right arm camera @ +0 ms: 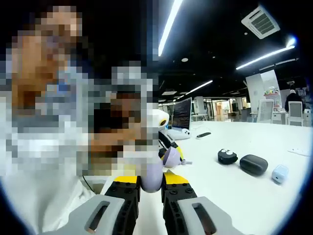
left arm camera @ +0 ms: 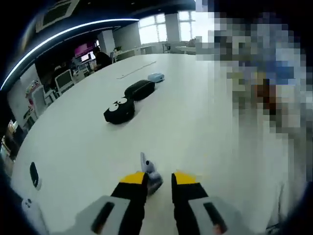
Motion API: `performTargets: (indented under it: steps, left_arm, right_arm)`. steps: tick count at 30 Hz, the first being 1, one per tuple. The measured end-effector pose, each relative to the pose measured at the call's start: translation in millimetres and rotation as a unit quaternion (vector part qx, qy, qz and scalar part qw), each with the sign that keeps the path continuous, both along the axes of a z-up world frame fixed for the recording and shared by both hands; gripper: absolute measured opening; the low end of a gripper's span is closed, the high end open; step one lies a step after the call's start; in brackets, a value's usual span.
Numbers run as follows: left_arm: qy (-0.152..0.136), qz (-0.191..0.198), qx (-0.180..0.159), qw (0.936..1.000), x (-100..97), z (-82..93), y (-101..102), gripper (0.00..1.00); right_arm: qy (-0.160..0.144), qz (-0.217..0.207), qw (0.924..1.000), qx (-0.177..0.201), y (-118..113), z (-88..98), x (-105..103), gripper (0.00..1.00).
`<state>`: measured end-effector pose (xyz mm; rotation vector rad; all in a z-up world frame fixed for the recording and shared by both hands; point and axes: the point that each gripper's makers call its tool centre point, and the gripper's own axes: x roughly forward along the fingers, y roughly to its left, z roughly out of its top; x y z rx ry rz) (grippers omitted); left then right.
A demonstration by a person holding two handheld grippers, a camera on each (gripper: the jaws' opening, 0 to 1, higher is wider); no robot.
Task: Pick up the earbuds from the table and place the earbuds into the earbud case
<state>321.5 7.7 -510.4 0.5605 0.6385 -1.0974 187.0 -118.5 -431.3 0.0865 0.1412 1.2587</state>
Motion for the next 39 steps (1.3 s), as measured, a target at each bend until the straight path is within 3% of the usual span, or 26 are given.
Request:
performTargets:
  steps: [3,8,15,18,20,23,24,27,29,33,34,36,39]
  left_arm:
    - [0.005,0.013,0.018,0.9997,1.0,-0.1,1,0.13]
    - [0.009,0.017,0.017,0.9997,1.1,0.9,3,0.13]
    - [0.025,0.033,-0.064,0.9971,-3.5,22.8,8,0.12]
    - [0.033,0.037,-0.083,0.9953,-7.8,28.2,13,0.12]
    - [0.043,0.041,-0.120,0.9910,-12.4,36.4,11,0.12]
    - [0.079,0.028,-0.215,0.9731,-24.8,61.3,-2,0.12]
    - [0.089,0.022,-0.248,0.9643,-30.4,71.6,-7,0.12]
    - [0.129,-0.004,-0.353,0.9268,-50.4,103.9,-24,0.12]
    - [0.146,-0.016,-0.391,0.9086,-59.9,115.2,-32,0.12]
    - [0.176,-0.049,-0.464,0.8666,-81.1,139.8,-50,0.12]
    - [0.176,-0.051,-0.477,0.8595,-83.5,144.6,-53,0.12]
    - [0.175,-0.052,-0.486,0.8545,-89.8,146.4,-64,0.12]
    - [0.197,-0.060,-0.515,0.8319,-99.2,153.9,-75,0.12]
  right_arm:
    - [0.002,0.000,1.0000,-0.002,0,-1.7,0,0.16]
    - [0.003,0.002,1.0000,-0.003,1,-3.1,0,0.16]
    - [0.004,0.001,1.0000,0.003,0,-1.1,1,0.16]
    - [0.005,0.001,1.0000,0.005,0,-0.8,2,0.16]
    - [0.006,-0.002,1.0000,0.006,0,-0.9,3,0.16]
    - [0.011,-0.007,0.9998,0.014,1,0.3,4,0.16]
    - [0.013,-0.009,0.9997,0.019,2,0.6,4,0.16]
    - [0.009,-0.014,0.9995,0.026,6,3.5,5,0.16]
    - [0.008,-0.012,0.9991,0.039,9,8.0,5,0.16]
    - [0.005,-0.016,0.9982,0.057,13,14.4,5,0.16]
    - [0.005,-0.019,0.9978,0.063,14,16.5,5,0.16]
    - [0.006,-0.024,0.9965,0.080,15,21.2,7,0.16]
    - [0.005,-0.033,0.9954,0.090,15,23.9,9,0.16]
